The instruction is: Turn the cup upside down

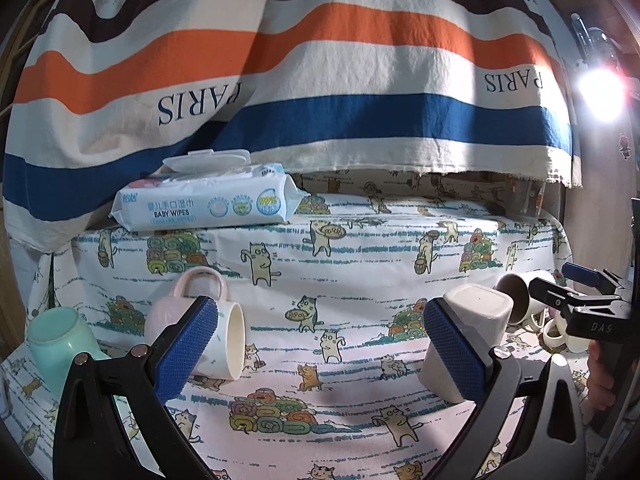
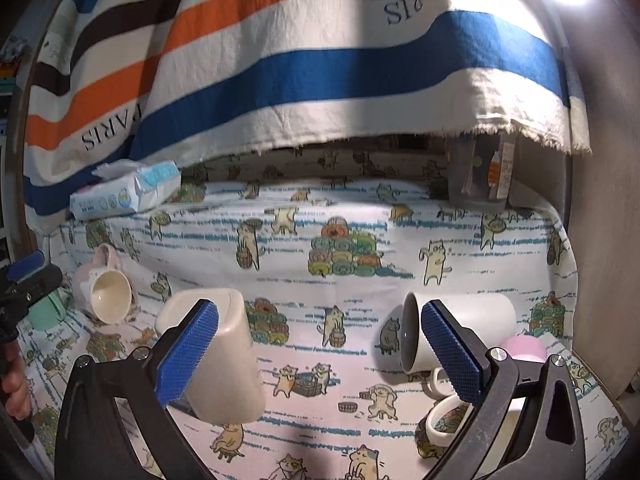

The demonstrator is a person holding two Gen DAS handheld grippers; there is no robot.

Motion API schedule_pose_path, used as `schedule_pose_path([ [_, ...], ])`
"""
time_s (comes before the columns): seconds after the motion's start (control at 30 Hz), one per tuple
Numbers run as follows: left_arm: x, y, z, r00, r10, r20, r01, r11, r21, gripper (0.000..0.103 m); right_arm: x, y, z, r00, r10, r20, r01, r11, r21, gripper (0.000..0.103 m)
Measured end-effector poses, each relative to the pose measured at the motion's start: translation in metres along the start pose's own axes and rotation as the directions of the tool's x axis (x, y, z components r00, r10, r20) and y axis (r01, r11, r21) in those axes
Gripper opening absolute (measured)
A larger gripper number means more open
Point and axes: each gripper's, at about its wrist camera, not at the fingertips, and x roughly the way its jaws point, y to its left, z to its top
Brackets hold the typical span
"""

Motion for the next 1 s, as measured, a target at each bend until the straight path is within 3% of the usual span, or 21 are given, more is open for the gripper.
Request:
schedule_pose_path([
  [0.37, 0.020, 0.004, -0.005, 0.995, 0.010, -0.101, -0.011, 1.000, -0.013, 0.102, 0.002, 0.005, -0.001, 1.000, -0.003, -0.013, 0.002, 1.000, -0.025, 0.102],
  [0.63, 0.020, 0.001, -0.005, 0.994, 0.004, -0.105, -0.004, 1.000, 0.003, 0.102, 0.002, 0.004, -0.001, 1.000, -0.002, -0.016, 0.002, 1.000, -0.025, 0.102],
  [0.8, 0.026, 0.006, -0.005, 0.984, 0.003, -0.178, -0.009, 0.999, -0.031, 0.102, 0.002, 0.003, -0.001, 1.000, 0.001, -0.018, -0.001, 1.000, -0.020, 0.102],
  [1.0, 0.022, 0.003, 0.007, 0.979, 0.007, -0.202, -0.014, 0.999, -0.032, 0.102, -0.005, -0.001, 0.002, 0.999, 0.041, -0.022, -0.040, 0.999, 0.021, 0.102],
])
